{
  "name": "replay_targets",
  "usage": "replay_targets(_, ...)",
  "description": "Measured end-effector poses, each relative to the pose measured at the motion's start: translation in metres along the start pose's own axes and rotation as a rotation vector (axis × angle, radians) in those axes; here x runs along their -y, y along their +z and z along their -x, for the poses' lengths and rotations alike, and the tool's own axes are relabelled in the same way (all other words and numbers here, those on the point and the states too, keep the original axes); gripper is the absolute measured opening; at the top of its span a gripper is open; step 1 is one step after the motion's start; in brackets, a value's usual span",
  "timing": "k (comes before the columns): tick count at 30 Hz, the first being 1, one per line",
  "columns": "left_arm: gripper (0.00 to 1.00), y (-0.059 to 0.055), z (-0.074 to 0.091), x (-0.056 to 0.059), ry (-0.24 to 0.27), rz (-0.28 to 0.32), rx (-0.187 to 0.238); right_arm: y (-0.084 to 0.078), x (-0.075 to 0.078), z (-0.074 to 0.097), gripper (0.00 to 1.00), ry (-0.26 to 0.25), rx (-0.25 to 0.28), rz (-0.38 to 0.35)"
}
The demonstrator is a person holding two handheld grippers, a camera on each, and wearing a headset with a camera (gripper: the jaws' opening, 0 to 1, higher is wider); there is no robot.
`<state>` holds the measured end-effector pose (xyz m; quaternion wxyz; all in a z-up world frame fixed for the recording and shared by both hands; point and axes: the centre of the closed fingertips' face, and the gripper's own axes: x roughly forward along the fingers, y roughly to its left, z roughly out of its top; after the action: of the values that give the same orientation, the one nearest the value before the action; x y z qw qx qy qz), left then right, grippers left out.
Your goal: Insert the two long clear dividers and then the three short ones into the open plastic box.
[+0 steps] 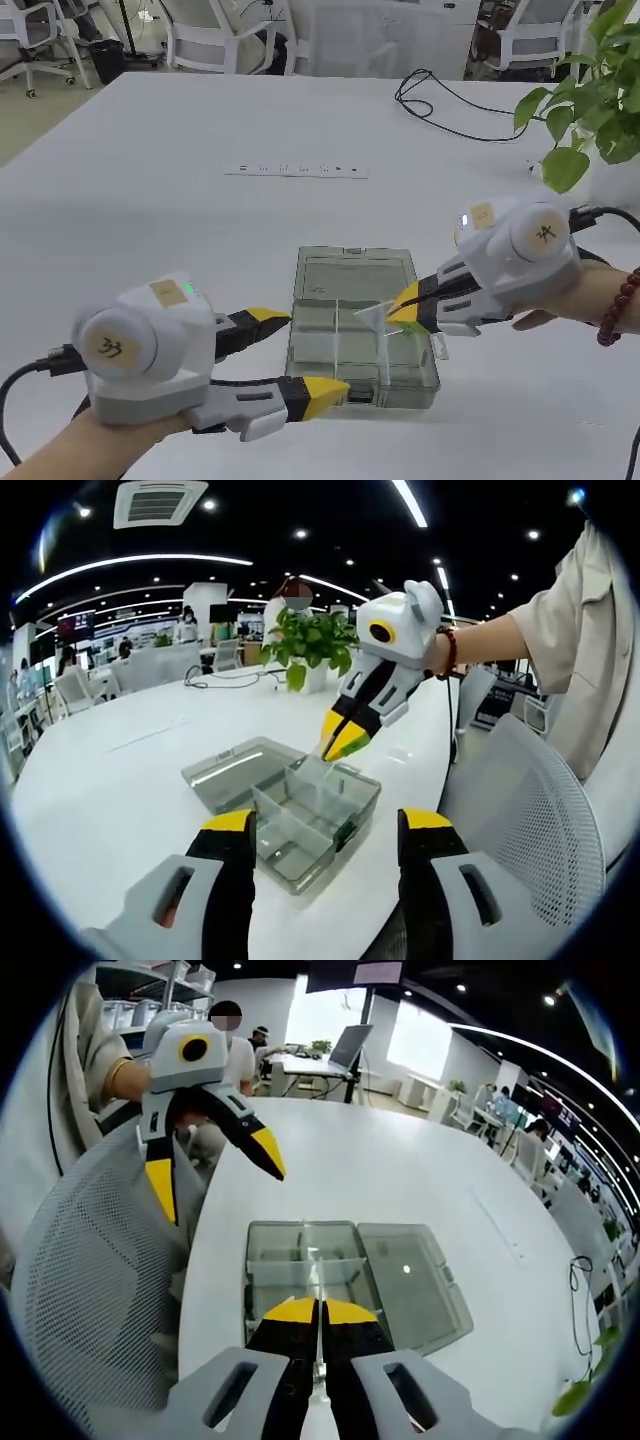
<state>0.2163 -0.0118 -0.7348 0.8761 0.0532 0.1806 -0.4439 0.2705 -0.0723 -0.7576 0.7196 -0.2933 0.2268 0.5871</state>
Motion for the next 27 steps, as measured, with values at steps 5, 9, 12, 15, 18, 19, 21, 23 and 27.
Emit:
replay_targets(5,0.56,-0.0008,-0.0003,-0.0012,0.003,-0.001,-0.006,0.0009,-0.0018,-0.0010,0.02,0.014,0.003,-0.019)
replay_targets(9,0.57,-0.0006,-0.0001,-0.0020,0.005,0.001,-0.005,0.0001,-0.0030,-0.0017,0.02,0.015,-0.004,-0.008)
replay_targets(12,0.57,-0.0007,0.0003,-0.0028,0.008,-0.001,-0.008,-0.0002,-0.0025,-0.0014,0.02,0.014,-0.006,-0.013)
replay_targets(15,0.57,-0.0003,0.0004,-0.0033,0.009,0.003,-0.007,0.0002,-0.0026,-0.0006,0.02,0.012,-0.008,-0.015)
replay_targets(18,0.58,-0.0004,0.0002,-0.0040,0.011,0.005,-0.006,-0.0004,-0.0048,-0.0009,0.02,0.018,-0.017,-0.005)
replay_targets(19,0.58,-0.0005,0.0000,-0.0039,0.011,0.006,-0.007,-0.0004,-0.0046,-0.0013,0.02,0.017,-0.018,-0.002)
replay_targets(21,0.58,-0.0011,-0.0004,-0.0039,0.011,0.003,-0.010,-0.0005,-0.0044,-0.0017,0.02,0.016,-0.020,-0.006)
replay_targets(23,0.58,-0.0007,-0.0004,-0.0037,0.010,0.003,-0.009,-0.0009,-0.0028,-0.0023,0.02,0.009,-0.025,0.000)
replay_targets(27,0.58,0.0001,0.0005,-0.0045,0.011,0.004,-0.006,-0.0008,-0.0031,-0.0023,0.02,0.017,-0.027,-0.004)
